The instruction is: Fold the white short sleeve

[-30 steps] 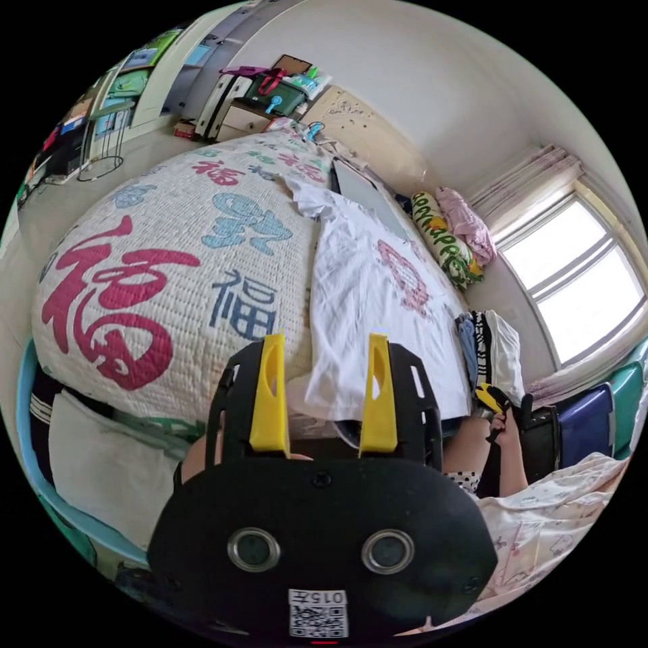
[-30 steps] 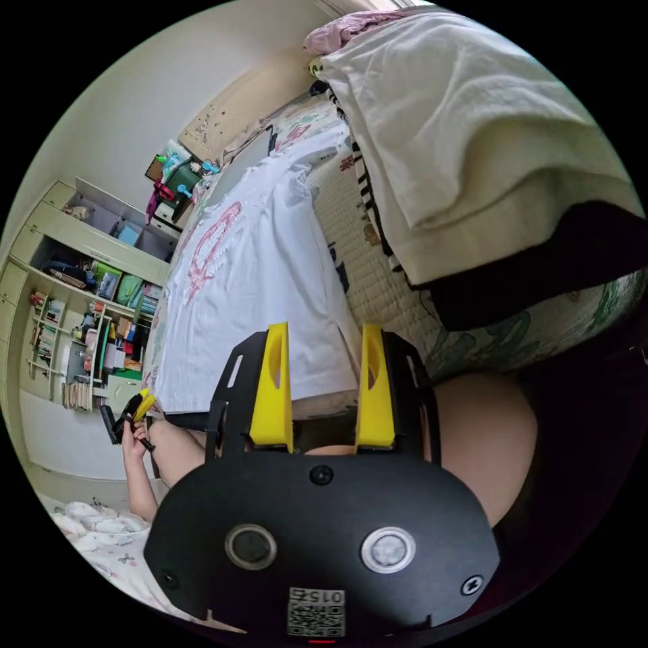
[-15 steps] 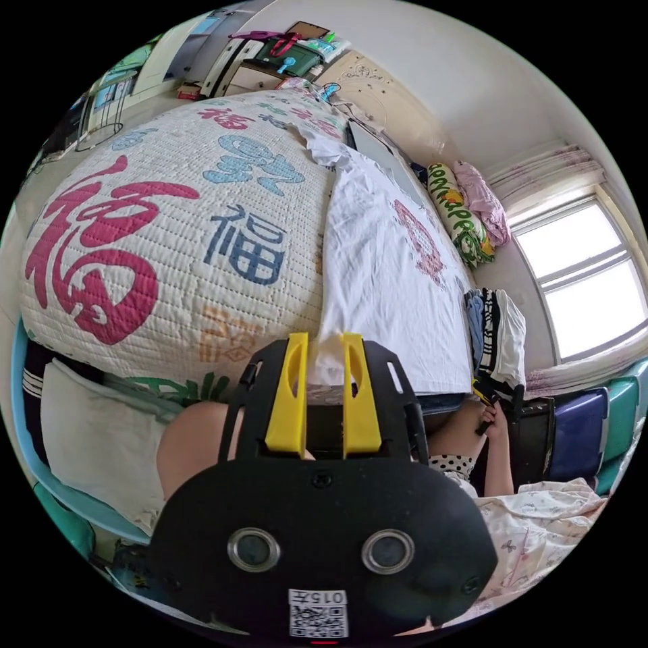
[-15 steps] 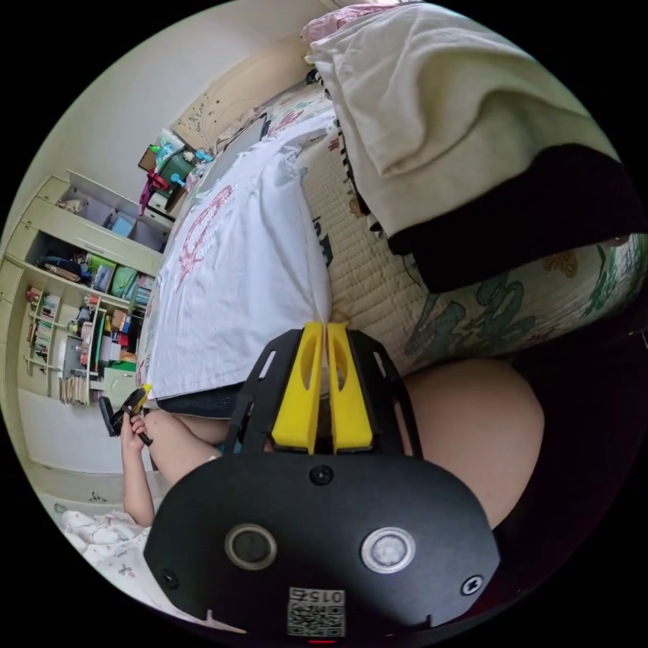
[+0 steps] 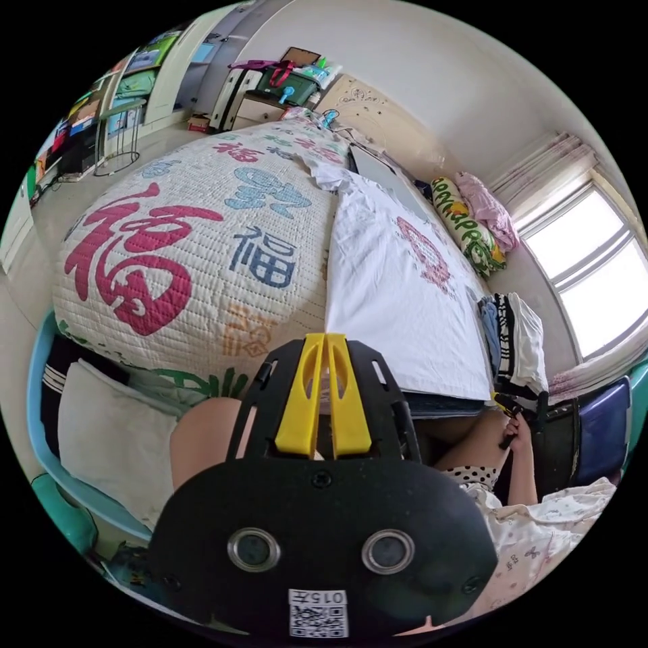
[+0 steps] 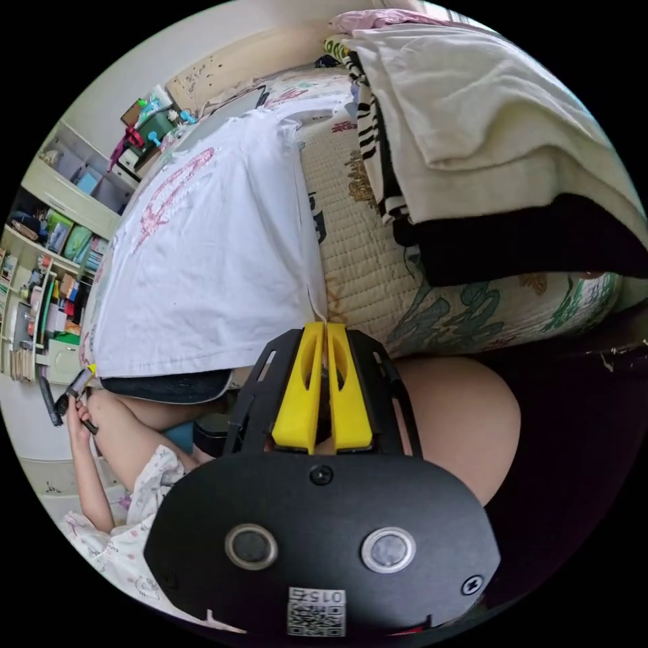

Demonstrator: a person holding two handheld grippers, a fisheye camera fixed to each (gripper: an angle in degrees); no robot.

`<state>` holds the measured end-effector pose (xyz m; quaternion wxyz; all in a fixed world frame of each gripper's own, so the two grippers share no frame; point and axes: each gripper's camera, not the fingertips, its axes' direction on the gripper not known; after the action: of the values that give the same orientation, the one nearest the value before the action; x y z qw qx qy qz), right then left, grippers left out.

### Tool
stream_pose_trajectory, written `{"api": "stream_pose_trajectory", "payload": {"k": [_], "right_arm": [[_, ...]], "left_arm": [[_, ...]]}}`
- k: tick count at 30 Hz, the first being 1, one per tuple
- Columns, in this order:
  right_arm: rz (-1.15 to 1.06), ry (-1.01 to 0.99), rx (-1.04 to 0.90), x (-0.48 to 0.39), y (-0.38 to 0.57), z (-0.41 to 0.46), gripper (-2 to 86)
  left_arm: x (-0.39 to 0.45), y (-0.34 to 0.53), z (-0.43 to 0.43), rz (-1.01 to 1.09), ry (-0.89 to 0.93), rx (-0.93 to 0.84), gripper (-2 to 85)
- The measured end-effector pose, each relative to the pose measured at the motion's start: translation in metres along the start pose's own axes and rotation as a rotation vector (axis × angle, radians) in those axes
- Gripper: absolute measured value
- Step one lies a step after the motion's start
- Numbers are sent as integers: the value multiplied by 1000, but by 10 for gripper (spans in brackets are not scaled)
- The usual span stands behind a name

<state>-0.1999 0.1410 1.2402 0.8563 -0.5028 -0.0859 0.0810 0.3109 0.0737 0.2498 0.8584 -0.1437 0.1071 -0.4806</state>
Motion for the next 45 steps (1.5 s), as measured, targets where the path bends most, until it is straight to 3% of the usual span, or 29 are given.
{"api": "stream_pose_trajectory", "payload": {"k": [11, 19, 28, 33, 37, 40, 45], "right_arm": [[-6, 83, -11, -179, -76, 90, -2], [-44, 214, -1, -325, -115, 119, -1], [139, -105, 0, -370, -137, 68, 29], [256, -93, 142, -407, -93, -23, 78], [310, -32, 253, -445, -50, -113, 71], [315, -113, 484, -488, -4, -233, 56], [214, -428, 1102, -614, 125, -500, 7]], "left_arm": [[48, -34, -1, 80, -43, -137, -7], [89, -27, -10, 169, -228, -127, -6], [47, -2, -30, 134, -87, -105, -6], [5, 24, -51, 81, 40, -33, -5], [-49, 69, -90, 7, 251, 241, -8], [-80, 115, -109, 5, 398, 504, -8], [-109, 153, -106, -41, 468, 635, -9]]}}
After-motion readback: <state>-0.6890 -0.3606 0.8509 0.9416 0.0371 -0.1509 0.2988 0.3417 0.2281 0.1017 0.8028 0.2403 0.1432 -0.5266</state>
